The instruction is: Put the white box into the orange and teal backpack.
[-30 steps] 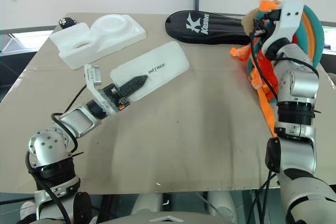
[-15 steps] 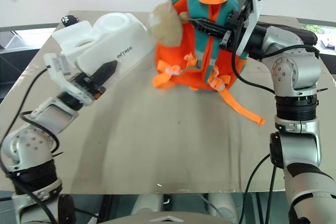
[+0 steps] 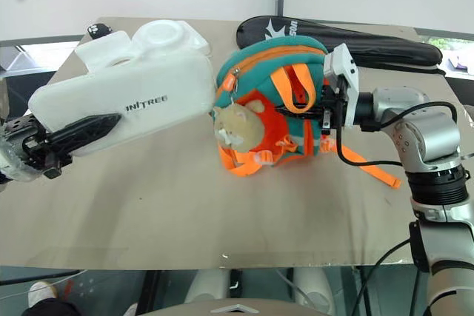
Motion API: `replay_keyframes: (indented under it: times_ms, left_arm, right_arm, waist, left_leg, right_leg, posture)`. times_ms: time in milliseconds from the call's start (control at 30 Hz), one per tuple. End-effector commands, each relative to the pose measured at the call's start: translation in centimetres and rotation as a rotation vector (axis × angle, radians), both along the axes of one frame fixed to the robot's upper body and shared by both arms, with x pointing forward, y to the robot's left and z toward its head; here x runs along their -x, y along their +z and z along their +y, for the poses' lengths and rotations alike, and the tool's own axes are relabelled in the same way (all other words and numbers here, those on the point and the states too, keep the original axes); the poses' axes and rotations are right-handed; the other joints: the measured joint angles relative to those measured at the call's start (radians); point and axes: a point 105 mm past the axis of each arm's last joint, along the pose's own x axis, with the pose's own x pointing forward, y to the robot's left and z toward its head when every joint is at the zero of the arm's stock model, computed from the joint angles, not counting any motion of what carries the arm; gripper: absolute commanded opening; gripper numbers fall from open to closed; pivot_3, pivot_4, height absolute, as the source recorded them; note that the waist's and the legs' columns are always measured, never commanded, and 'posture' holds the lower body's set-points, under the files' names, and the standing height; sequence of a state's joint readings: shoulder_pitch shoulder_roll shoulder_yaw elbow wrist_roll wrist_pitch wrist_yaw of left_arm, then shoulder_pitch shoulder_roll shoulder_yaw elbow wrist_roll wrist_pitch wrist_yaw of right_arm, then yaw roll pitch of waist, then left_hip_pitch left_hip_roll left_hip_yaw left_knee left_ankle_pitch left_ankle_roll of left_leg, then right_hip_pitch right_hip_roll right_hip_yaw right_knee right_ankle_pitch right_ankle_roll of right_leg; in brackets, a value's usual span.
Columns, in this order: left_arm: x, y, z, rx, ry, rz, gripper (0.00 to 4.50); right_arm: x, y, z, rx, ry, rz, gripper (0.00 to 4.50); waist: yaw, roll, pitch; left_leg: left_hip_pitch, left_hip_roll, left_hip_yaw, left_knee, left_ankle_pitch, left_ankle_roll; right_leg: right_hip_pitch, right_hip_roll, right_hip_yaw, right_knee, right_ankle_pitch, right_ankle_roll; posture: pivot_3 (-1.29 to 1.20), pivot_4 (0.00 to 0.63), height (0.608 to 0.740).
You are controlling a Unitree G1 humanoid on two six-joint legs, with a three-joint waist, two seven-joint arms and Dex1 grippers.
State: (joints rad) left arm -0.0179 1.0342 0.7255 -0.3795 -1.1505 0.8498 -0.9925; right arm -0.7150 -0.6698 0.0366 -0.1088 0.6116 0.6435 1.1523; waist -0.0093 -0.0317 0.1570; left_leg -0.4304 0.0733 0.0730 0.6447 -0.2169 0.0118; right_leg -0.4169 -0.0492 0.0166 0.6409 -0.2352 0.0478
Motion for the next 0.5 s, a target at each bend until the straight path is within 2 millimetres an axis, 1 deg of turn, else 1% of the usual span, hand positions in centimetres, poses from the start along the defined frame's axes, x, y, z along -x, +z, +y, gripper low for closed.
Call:
replay_keyframes:
  times_ms: [33,133,200,300,400,433,500]
  left_arm:
    - [0.1,-0.6,-0.4,-0.128,-0.083,-0.052,1.09]
    - [-0.5,-1.0,-0.9,-0.167,-0.131,-0.096,1.09]
    - [-1.0,-1.4,-1.5,-0.247,-0.171,-0.153,1.09]
    - [-2.3,-1.2,-2.5,-0.288,-0.186,-0.226,1.09]
    - [-3.1,-1.4,-4.3,-0.345,-0.21,-0.264,1.09]
    - [-3.8,-1.6,-5.1,-0.38,-0.199,-0.282,1.09]
    - [-5.3,-1.0,-6.7,-0.377,-0.17,-0.31,1.09]
  right_arm:
    - [0.4,1.6,-0.6,-0.022,0.007,-0.056,0.03]
    - [0.4,1.6,-0.4,-0.014,0.01,-0.06,0.03]
    - [0.5,1.7,-0.1,-0.014,0.015,-0.058,0.03]
    - [1.1,1.9,0.5,-0.012,0.044,-0.056,0.03]
    - [1.9,2.0,1.3,-0.016,0.087,-0.061,0.03]
    - [2.3,2.0,1.7,-0.02,0.104,-0.062,0.03]
    - [2.9,2.0,2.3,-0.021,0.134,-0.061,0.03]
  waist:
    - [-0.001,0.0,0.0]
    - [0.001,0.0,0.0]
    - [0.005,0.0,0.0]
    - [0.011,0.0,0.0]
    - [0.013,0.0,0.0]
    - [0.015,0.0,0.0]
    - [0.023,0.0,0.0]
  left_leg:
    - [0.0,0.0,0.0,0.0,0.0,0.0]
    - [-0.001,0.0,0.0,-0.002,0.0,0.0]
    - [-0.001,0.0,0.0,-0.003,0.0,0.0]
    - [-0.001,0.0,0.0,-0.002,0.0,0.0]
    - [-0.001,0.0,0.001,-0.002,0.0,0.0]
    - [-0.001,0.0,0.001,-0.002,0.0,0.0]
    - [-0.001,0.0,0.0,-0.002,0.0,0.0]
  right_leg:
    - [0.0,0.0,0.0,0.0,0.0,0.0]
    - [-0.001,0.0,0.0,0.0,0.0,0.0]
    - [-0.001,0.001,0.0,0.0,0.0,0.0]
    - [-0.001,0.001,0.0,-0.001,0.0,0.0]
    - [-0.001,0.001,0.001,0.0,0.001,0.001]
    - [-0.001,0.001,0.0,0.0,0.001,0.002]
    - [-0.001,0.001,0.0,0.0,0.002,0.004]
  posture:
    - [0.0,0.15,0.74]
    - [0.0,0.15,0.74]
    - [0.0,0.15,0.74]
    - [0.0,0.15,0.74]
    - [0.0,0.15,0.74]
    - [0.0,0.15,0.74]
    - [0.0,0.15,0.74]
